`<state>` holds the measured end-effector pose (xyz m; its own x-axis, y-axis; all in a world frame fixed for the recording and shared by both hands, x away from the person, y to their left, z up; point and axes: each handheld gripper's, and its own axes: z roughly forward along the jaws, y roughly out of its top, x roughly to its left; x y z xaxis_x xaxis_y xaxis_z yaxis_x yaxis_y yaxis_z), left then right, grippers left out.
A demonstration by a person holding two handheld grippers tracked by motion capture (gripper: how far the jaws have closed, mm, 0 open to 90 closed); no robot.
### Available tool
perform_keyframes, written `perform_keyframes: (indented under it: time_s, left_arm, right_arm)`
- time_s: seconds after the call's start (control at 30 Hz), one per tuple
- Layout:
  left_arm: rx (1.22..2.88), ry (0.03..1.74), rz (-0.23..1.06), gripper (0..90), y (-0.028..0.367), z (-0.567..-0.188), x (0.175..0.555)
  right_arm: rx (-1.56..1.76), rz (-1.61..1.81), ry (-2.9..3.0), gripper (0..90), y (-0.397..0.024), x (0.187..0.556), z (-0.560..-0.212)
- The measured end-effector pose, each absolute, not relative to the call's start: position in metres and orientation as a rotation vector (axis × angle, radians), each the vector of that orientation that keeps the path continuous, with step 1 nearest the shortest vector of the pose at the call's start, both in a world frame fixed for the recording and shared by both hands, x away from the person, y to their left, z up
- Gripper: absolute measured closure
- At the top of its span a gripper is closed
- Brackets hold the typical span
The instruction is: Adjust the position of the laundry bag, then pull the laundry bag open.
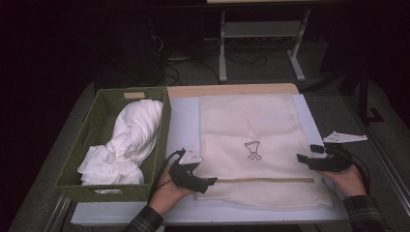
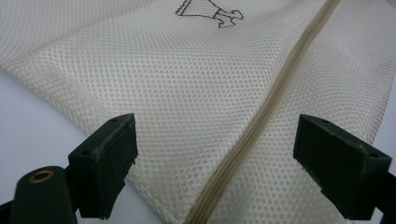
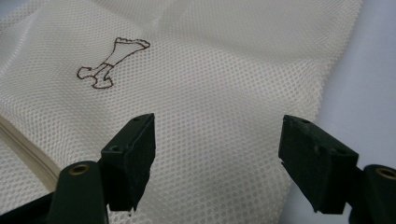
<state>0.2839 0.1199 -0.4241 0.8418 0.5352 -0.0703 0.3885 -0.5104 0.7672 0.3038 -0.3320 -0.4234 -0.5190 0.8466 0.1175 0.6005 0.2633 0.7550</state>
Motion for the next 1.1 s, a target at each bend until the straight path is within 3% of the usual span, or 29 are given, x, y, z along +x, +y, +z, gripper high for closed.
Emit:
perform_keyframes:
  time_s: [0.3,0.57,1.1]
  left_arm:
    - [2.174,0.667,0.221,12.9,0.12,-0.424,0.283]
    - [2.173,0.67,0.225,13.0,0.12,-0.424,0.283]
    - [2.171,0.669,0.224,13.0,0.12,-0.424,0.283]
  right_arm:
    - [1.323,1.119,2.239,27.0,-0.335,0.291,-0.424]
    - [1.354,1.113,2.252,37.0,-0.345,0.279,-0.426]
    - [1.379,1.049,2.258,47.2,-0.359,0.251,-0.431]
